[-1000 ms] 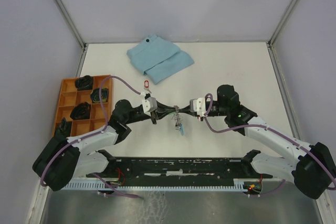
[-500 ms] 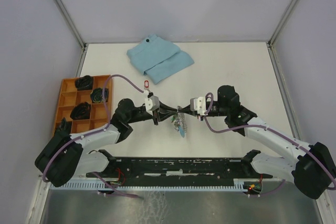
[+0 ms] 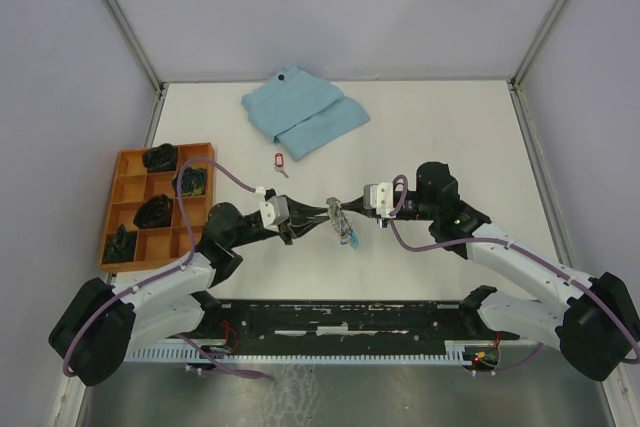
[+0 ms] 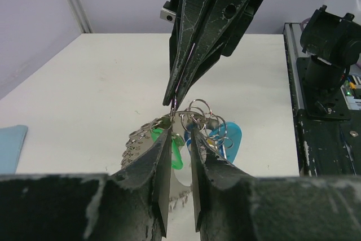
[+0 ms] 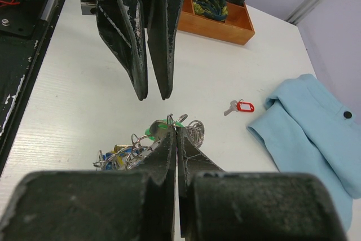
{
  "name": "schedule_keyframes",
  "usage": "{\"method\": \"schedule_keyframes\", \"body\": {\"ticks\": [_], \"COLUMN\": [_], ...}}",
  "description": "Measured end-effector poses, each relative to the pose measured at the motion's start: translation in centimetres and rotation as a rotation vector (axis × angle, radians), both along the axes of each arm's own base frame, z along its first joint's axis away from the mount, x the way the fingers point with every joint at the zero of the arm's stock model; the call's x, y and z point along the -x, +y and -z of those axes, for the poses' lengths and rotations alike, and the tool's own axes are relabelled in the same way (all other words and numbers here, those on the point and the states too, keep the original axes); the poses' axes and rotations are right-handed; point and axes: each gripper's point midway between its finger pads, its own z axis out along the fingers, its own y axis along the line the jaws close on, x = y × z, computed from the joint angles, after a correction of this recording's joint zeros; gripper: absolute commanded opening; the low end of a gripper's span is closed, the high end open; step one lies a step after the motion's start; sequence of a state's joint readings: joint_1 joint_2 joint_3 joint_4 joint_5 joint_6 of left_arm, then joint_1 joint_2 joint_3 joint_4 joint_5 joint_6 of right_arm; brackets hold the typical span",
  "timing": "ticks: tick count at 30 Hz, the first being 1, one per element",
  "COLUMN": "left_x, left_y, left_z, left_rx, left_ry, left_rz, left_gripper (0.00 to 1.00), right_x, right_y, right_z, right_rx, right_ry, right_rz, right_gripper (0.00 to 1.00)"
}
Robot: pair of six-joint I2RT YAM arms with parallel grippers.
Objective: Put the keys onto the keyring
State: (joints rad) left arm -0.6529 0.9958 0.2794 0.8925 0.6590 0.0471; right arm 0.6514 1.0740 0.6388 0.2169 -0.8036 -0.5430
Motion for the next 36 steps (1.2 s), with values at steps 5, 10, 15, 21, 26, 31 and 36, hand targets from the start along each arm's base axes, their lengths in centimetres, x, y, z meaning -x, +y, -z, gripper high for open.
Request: {"method": "schedule_keyframes", "body": {"ticks": [5, 10, 15, 21, 26, 31, 36], "left_x": [0.0, -0.3, -0.4, -0.8, -1.1, -1.4, -1.9], "left_y": [-0.5, -1.2, -1.6, -1.9, -2.1, -2.3, -2.2], "left_z": [1.0, 1.2, 0.9, 1.0, 1.2, 1.4, 1.3], "left_rx": [-0.028, -0.038, -0.029, -0.029, -0.029, -0.030, -0.026], "left_ry": [0.014, 0.021, 0.006, 0.004, 0.007, 0.015, 0.019], "left_rz": [0.030, 0.058, 0.072, 0.073, 0.072, 0.068, 0.042], "left_gripper": [0.27, 0.28, 0.28, 0.28, 0.28, 0.28, 0.22], "right_x": [0.0, 0.0, 0.0, -0.1, -0.2, -0.1, -0.1], "right_y": [0.0, 0.0, 0.0, -0.1, -0.2, -0.1, -0.1], "right_z": [0.0, 0.0, 0.0, 0.0, 0.1, 0.1, 0.2], "right_rx": [0.000, 0.000, -0.001, -0.001, -0.002, -0.002, -0.001], "right_ry": [0.001, 0.004, 0.008, 0.018, 0.027, 0.034, 0.037], "right_rz": [0.001, 0.001, 0.002, 0.011, 0.017, 0.013, 0.010], "right_gripper": [0.01, 0.01, 0.01, 0.01, 0.01, 0.01, 0.01]}}
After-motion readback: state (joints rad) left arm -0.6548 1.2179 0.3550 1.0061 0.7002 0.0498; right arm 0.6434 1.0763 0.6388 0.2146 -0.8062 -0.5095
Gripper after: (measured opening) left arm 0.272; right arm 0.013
